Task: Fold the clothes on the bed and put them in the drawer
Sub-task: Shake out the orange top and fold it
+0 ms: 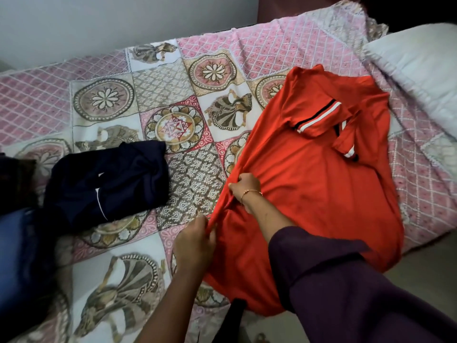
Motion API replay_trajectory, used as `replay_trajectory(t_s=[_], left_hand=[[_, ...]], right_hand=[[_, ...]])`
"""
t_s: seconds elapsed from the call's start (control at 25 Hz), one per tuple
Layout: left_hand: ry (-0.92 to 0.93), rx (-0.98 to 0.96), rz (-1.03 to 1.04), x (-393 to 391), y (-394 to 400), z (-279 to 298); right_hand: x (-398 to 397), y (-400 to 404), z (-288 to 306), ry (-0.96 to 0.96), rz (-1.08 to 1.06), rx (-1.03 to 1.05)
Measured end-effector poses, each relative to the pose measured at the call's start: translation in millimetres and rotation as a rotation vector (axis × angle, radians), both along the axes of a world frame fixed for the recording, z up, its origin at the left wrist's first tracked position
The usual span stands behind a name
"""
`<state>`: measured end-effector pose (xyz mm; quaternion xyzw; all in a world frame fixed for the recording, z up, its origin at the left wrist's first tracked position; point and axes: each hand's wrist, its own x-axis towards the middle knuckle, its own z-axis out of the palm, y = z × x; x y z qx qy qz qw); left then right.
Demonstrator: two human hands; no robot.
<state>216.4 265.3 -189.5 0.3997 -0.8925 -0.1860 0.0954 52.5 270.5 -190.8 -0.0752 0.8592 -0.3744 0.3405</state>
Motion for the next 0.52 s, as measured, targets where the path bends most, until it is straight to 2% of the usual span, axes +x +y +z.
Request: replay_trajectory(t_s=[0.08,0.16,0.2,0.28,0.44,0.52], left_hand=[[0.062,-0.182,-0.171,9.8,8.4,2.1],[0.086,-0.304,-0.425,19.1,25.3,-0.3],[0.056,-0.286,-0.56,23.5,35.8,-2.5],[-0.054,-0.235,-0.743,29.5,54.2,-12.5],[-0.441,-0.148,-0.719,19.6,66.0,3.3],[-0.512,0.011,-0.673,16.6,66.1,8.2]], right_hand=[[-0.9,10.7,9.0,-0.136,-0.289,-0.191],[-3.0,26.4,10.3,-0.311,-0.593,-0.341],[-4.1,34.7,10.3,-0.364,-0.682,-0.405],[-5.8,50.0,12.7,-0.395,-0.711,-0.461],[-20.5,75.1,10.1,-0.077,-0.587,-0.346],[-21.5,85.5,9.8,0.104,-0.503,-0.241]])
